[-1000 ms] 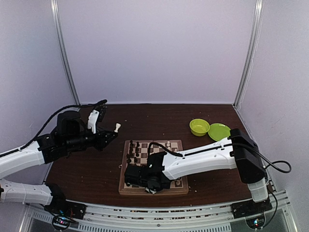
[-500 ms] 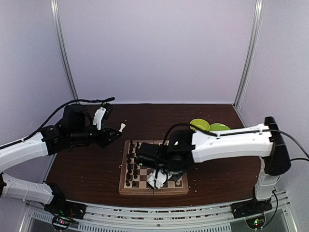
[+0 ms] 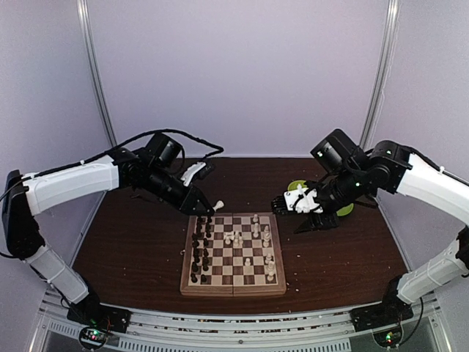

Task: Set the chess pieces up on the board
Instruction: Pass from the left arm to the right

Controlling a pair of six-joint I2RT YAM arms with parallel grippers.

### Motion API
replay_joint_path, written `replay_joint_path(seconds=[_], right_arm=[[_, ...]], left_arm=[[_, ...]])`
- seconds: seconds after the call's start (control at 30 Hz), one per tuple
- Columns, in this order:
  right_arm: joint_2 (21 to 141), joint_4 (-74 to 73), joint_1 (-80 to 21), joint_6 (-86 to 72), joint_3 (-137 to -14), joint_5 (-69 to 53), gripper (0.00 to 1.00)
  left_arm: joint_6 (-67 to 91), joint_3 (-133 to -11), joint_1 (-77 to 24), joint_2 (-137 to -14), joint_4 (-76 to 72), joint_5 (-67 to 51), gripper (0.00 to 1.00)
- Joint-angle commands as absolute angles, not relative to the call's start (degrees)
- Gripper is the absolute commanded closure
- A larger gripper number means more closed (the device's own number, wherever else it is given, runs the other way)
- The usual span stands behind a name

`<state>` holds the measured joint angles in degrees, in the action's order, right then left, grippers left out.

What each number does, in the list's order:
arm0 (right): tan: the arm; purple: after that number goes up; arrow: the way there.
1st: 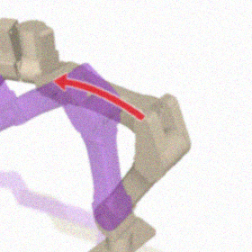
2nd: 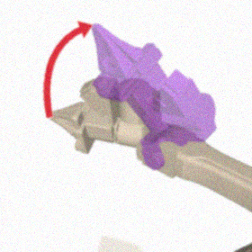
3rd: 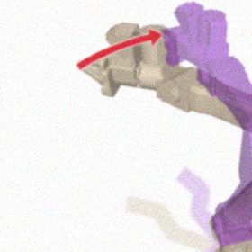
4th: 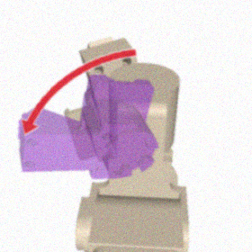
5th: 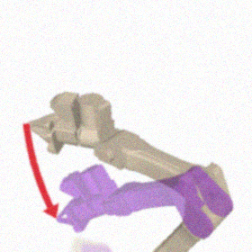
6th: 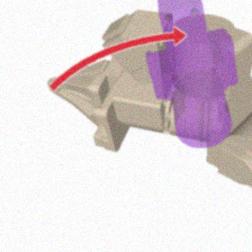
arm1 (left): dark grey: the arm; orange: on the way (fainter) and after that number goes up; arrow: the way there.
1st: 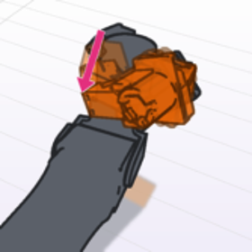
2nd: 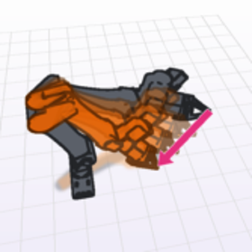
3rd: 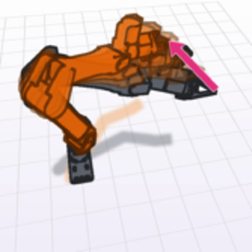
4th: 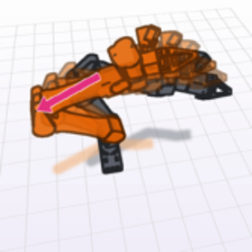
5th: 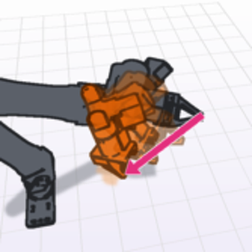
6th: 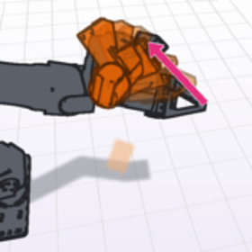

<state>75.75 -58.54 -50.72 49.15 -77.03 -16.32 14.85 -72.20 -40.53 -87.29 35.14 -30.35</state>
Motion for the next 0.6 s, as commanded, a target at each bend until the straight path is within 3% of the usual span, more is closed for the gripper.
replay_joint_path(seconds=[0.0,0.23,0.57], right_arm=[[75.8,-50.1,-50.7,44.7,-79.9,-26.0,0.53],[83.3,-48.4,-55.2,49.2,-86.4,-21.6,0.52],[87.7,-43.5,-61.2,53.9,-84.1,-7.7,0.52]], left_arm=[[14.5,-79.6,-41.8,-93.2,41.8,-44.7,0.97],[17.6,-86.6,-44.2,-100.1,43.0,-54.0,0.97],[18.7,-89.0,-46.1,-102.4,43.0,-61.2,0.96]])
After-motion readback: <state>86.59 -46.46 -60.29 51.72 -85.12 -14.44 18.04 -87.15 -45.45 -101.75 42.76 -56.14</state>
